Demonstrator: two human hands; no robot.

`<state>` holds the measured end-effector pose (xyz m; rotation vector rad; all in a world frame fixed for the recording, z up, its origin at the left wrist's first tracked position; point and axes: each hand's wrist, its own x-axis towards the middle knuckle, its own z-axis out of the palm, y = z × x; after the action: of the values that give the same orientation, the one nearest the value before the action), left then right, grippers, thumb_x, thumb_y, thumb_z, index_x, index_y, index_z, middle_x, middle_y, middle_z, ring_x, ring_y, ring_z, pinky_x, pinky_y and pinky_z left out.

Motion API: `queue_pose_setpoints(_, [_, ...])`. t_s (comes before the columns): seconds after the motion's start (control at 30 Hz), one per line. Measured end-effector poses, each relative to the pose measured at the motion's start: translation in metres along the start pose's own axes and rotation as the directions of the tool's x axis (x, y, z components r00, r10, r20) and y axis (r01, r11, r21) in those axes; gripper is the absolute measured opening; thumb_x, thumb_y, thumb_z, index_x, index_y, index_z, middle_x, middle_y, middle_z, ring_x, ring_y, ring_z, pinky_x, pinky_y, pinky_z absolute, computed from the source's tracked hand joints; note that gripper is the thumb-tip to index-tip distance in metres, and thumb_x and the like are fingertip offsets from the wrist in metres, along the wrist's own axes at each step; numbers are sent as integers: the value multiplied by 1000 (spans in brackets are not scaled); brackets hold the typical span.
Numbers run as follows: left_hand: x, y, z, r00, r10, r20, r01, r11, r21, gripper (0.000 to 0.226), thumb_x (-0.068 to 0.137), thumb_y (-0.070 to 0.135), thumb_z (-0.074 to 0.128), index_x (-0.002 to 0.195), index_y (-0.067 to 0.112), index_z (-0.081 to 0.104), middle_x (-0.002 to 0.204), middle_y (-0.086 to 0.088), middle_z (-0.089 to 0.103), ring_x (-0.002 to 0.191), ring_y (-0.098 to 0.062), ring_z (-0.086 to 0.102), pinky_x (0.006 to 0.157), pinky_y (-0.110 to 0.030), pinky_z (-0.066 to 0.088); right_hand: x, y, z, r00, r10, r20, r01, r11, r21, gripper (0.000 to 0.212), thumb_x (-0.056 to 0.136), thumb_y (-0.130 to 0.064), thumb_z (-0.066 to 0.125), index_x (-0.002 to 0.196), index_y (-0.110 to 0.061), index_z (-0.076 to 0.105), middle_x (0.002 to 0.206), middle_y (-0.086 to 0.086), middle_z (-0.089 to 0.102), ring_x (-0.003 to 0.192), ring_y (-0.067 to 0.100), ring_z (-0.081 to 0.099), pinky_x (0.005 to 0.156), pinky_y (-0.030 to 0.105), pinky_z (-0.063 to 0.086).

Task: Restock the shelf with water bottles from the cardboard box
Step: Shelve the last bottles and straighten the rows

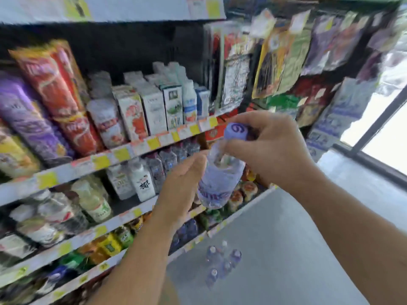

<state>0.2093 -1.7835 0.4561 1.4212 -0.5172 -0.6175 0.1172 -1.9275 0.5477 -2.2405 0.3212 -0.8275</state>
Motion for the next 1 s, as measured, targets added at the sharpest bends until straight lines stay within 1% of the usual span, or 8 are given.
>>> queue_pose_setpoints(0.07, [0,45,-17,996,68,61,-67,998,-17,77,67,72,66,132,30,62,135,8,63,128,-13,56,108,-37,44,27,-42,-17,998,-59,-10,59,990,127,17,62,-33,79,78,-36,74,71,-13,71,57,-6,57,56,11,46])
queue_pose_setpoints(0.13, [-3,88,-34,977,154,146,-151,988,-32,100,59,71,77,141,20,53,141,-2,58,132,-23,53,110,-46,41,54,-81,-31,994,-109,-2,107,971,216,19,62,-28,80,81,-28,76,67,-8,68,60,1,55,59,21,47])
queue_pose_setpoints(0.33, [-18,171,-62,902,280,328,-289,957,-23,73,65,34,88,129,12,59,110,-10,71,92,-24,70,72,-28,56,115,-149,-40,989,-150,-8,130,826,549,20,62,-16,84,82,-19,79,78,18,71,69,25,63,68,40,53])
queue_pose_setpoints(0.43, [-20,176,-63,920,327,217,-337,941,12,63,71,20,88,128,22,60,118,-8,71,100,-24,71,78,-27,55,122,-150,-32,980,-200,20,155,815,559,38,64,-34,90,100,-30,78,90,18,73,75,21,66,71,43,58])
queue_pose_setpoints(0.57, [-10,186,-60,929,369,-41,-365,928,70,67,70,19,89,130,25,59,123,-2,70,111,-23,68,86,-30,56,122,-137,-12,978,-207,30,154,808,568,57,70,-59,66,122,-37,65,93,-15,74,84,-3,69,68,7,49])
queue_pose_setpoints(0.7, [-2,213,-62,868,457,-195,-438,889,132,55,73,12,86,120,31,64,112,4,74,101,-13,71,76,-22,57,129,-135,12,921,-264,285,82,849,522,33,82,-51,70,111,-62,57,98,-25,72,89,-4,69,71,17,55])
queue_pose_setpoints(0.83, [8,238,-67,817,516,-258,-496,857,141,54,81,-12,71,116,28,67,106,4,76,95,-12,73,73,-20,56,158,-157,32,912,-251,323,95,898,429,73,67,-52,76,133,-43,46,113,-17,69,102,7,67,89,40,55])
queue_pose_setpoints(1.0, [13,265,-99,790,528,-311,-508,848,149,67,71,-6,71,127,31,63,116,0,74,110,-23,69,89,-34,58,188,-193,54,897,-311,315,213,928,307,103,67,-47,78,151,-36,19,117,-4,65,97,16,66,85,41,56])
